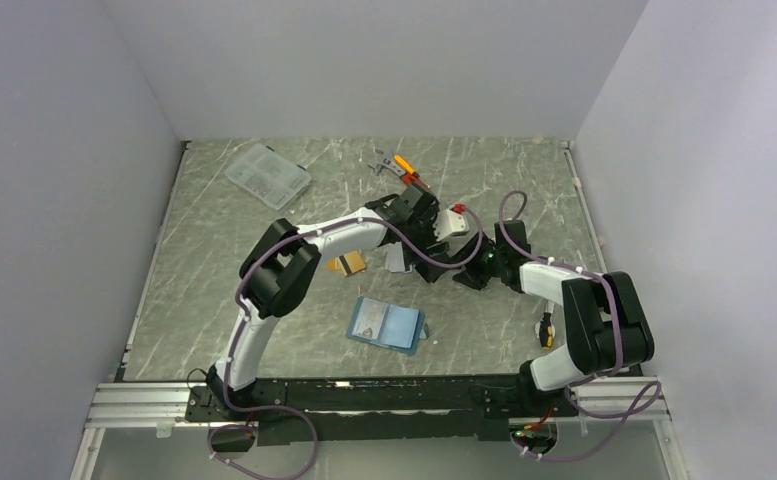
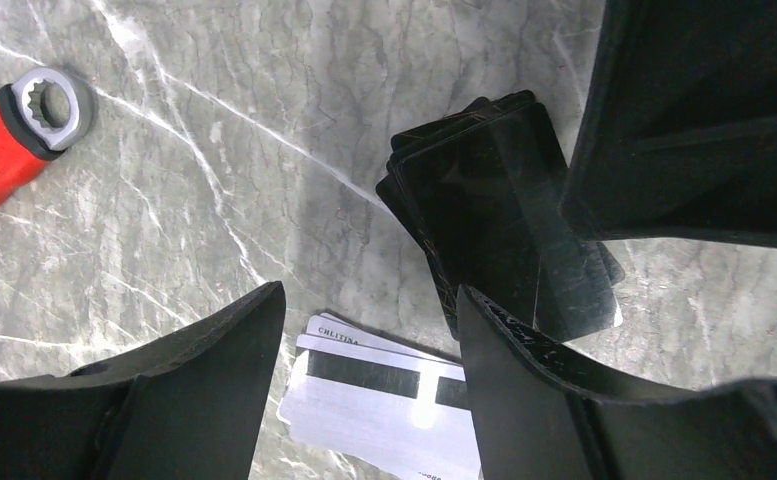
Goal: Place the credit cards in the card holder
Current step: Pick up the credit card from the center of the board.
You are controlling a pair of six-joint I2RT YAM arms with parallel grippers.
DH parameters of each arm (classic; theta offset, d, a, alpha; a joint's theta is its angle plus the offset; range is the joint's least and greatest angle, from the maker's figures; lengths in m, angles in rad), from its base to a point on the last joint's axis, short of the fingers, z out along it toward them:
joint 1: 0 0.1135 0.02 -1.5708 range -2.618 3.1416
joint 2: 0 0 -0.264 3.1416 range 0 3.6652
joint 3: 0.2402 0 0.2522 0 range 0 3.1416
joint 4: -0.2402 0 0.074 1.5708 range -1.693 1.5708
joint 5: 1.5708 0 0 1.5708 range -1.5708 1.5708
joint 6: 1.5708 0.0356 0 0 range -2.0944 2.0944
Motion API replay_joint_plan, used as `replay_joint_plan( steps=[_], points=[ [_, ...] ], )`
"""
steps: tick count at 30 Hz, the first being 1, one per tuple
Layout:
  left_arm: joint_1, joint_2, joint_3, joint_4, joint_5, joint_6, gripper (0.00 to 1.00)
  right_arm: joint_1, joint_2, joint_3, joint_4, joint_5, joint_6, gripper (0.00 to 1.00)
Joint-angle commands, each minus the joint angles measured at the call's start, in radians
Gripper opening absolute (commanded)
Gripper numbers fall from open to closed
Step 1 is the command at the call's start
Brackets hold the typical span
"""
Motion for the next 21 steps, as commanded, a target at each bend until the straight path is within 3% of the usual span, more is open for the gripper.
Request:
replay_joint_plan(
  steps=[1,12,21],
  points=[
    [-0.015,0.020,0.013,0.022,-0.036,0.010,0.70,-0.006,0.010,-0.004,0.047,0.013,0.018,0.50],
    [-0.030,0.039,0.002,0.009,-0.063,-0.009,0.70,-0.006,0.040,0.010,0.055,0.047,0.015,0.50],
    [-0.032,0.037,-0.026,0.001,-0.008,-0.034,0.70,-0.005,0.086,-0.007,0.118,0.034,0.054,0.50]
  ],
)
